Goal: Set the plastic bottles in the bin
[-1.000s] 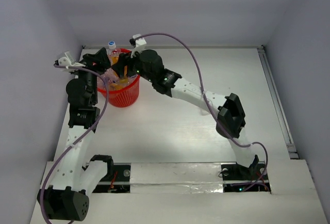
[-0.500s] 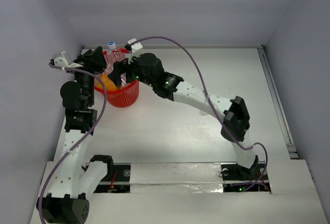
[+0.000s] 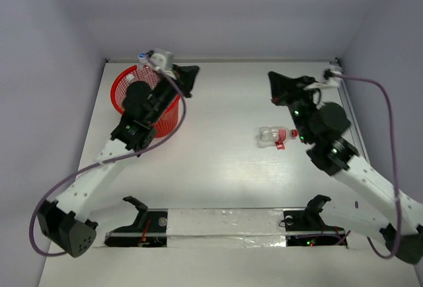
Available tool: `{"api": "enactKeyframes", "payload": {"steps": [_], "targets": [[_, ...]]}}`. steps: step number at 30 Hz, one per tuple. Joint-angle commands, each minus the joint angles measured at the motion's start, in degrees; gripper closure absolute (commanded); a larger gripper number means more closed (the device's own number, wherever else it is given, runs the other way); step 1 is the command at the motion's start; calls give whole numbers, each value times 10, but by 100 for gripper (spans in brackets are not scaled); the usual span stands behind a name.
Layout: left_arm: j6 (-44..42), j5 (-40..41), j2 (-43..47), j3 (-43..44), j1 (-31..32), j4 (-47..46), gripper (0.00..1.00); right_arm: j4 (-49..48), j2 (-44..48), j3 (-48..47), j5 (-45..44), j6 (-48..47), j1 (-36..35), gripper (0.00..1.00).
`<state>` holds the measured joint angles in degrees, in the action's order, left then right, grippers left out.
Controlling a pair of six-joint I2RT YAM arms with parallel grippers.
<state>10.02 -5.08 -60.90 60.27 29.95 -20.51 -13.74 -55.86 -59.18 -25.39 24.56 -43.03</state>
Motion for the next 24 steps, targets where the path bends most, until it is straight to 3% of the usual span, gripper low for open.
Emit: {"api": "enactKeyframes", "payload": {"steps": [1, 3, 4, 5, 6, 8, 9, 10, 11, 12, 13, 14, 17, 19, 24], "targets": [[-91, -5, -91, 70, 76, 55, 100, 13, 96, 36, -73, 10, -4, 100], [-134, 23, -144, 97, 144, 78, 100, 53, 168, 57, -91, 9, -4, 100], [-144, 31, -199, 125, 163, 98, 94, 65, 191, 63, -99, 10, -4, 100], [-154, 45, -226, 140, 178, 109, 84, 91, 233, 69, -104, 10, -4, 99], [-171, 46, -254, 158, 202, 121, 61, 101, 253, 76, -114, 7, -4, 98], [-180, 39, -327, 213, 219, 151, 44, 135, 290, 81, -129, 8, -4, 93], [-186, 27, -349, 229, 227, 155, 30, 155, 324, 86, -143, 8, -4, 90], [-189, 15, -391, 264, 227, 165, 25, 164, 339, 89, -146, 7, -4, 86], [-191, -9, -412, 283, 234, 172, 21, 172, 351, 92, -150, 6, -4, 70], [-194, -23, -435, 307, 234, 180, 16, 189, 369, 93, -152, 5, -4, 61], [-204, -37, -482, 358, 239, 205, 15, 198, 376, 93, -155, 6, -4, 51], [-208, -56, -506, 386, 248, 232, 14, 208, 379, 92, -157, 7, -4, 35], [-232, -83, -603, 498, 262, 317, 9, 239, 381, 90, -165, 4, -4, 20], [-243, -82, -664, 565, 280, 369, 7, 245, 378, 92, -166, 5, -4, 18], [-254, -44, -726, 607, 280, 379, 1, 231, 377, 108, -130, 4, -4, 18]]}}
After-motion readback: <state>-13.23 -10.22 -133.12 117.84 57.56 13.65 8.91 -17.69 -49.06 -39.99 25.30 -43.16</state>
